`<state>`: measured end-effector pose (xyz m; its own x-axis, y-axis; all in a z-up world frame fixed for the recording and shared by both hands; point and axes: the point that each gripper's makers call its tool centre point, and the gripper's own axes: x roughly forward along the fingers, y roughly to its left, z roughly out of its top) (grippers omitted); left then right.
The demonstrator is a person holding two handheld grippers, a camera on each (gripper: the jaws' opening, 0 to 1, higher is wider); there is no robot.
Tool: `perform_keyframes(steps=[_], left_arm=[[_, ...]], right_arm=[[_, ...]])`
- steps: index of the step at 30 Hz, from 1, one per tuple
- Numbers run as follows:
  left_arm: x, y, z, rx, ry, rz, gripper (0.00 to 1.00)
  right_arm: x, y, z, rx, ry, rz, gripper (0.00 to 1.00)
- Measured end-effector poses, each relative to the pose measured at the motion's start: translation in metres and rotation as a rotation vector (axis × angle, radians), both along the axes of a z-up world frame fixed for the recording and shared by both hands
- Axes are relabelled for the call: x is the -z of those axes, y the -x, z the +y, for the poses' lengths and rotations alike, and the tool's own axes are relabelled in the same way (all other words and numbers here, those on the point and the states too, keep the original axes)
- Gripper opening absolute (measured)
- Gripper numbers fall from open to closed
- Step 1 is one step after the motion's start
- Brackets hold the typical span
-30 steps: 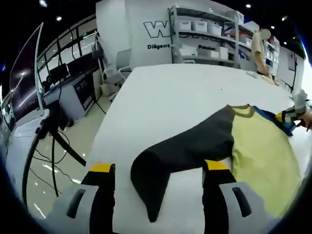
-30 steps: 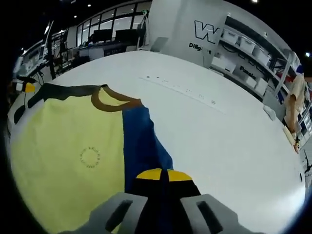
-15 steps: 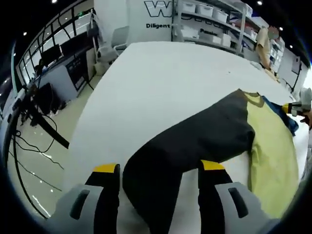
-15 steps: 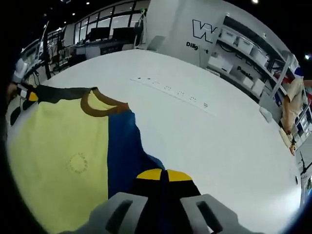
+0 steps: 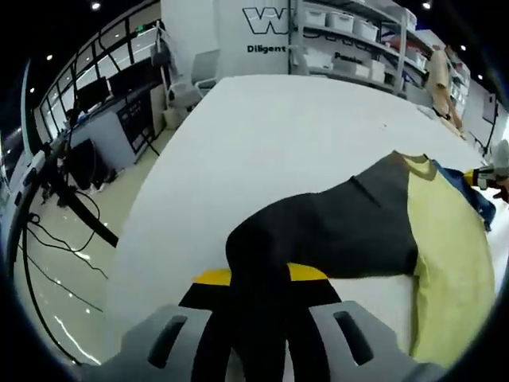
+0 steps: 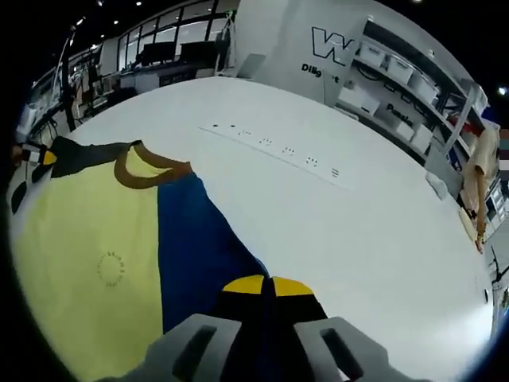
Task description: Fold the garment on the visible template until the final outline fits inside the template.
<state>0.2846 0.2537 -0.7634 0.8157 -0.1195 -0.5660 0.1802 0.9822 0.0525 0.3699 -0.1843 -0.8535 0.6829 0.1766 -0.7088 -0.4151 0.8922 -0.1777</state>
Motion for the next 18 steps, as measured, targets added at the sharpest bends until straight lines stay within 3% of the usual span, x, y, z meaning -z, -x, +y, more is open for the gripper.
perform_keyframes(steps=[4, 5, 7, 13, 16, 18], left_arm=[[0.011, -0.007, 0.014, -0.049, 0.006, 0.038, 0.17], [0.014, -0.016, 0.028, -0.069, -0.053, 0.015, 0.17], [0.035, -0.028, 0.045, -0.127, -0.031, 0.071, 0.18], [0.059, -0.041, 0.046, -0.111, 0.006, 0.140, 0.20], [0.085, -0.046, 0.051, -0.117, 0.012, 0.244, 0.22], [0.093, -0.047, 0.050, -0.118, 0.031, 0.273, 0.23]], right_arm=[[0.003, -0.006, -0.003, 0.002, 0.004, 0.001, 0.00], [0.003, -0.007, -0.004, 0.005, 0.010, -0.003, 0.00], [0.004, -0.009, -0.006, 0.012, 0.005, -0.003, 0.00], [0.004, -0.011, -0.007, 0.009, 0.000, 0.000, 0.00], [-0.003, -0.018, -0.013, 0.019, 0.004, -0.013, 0.00], [-0.004, -0.028, -0.020, 0.030, 0.034, -0.002, 0.00]])
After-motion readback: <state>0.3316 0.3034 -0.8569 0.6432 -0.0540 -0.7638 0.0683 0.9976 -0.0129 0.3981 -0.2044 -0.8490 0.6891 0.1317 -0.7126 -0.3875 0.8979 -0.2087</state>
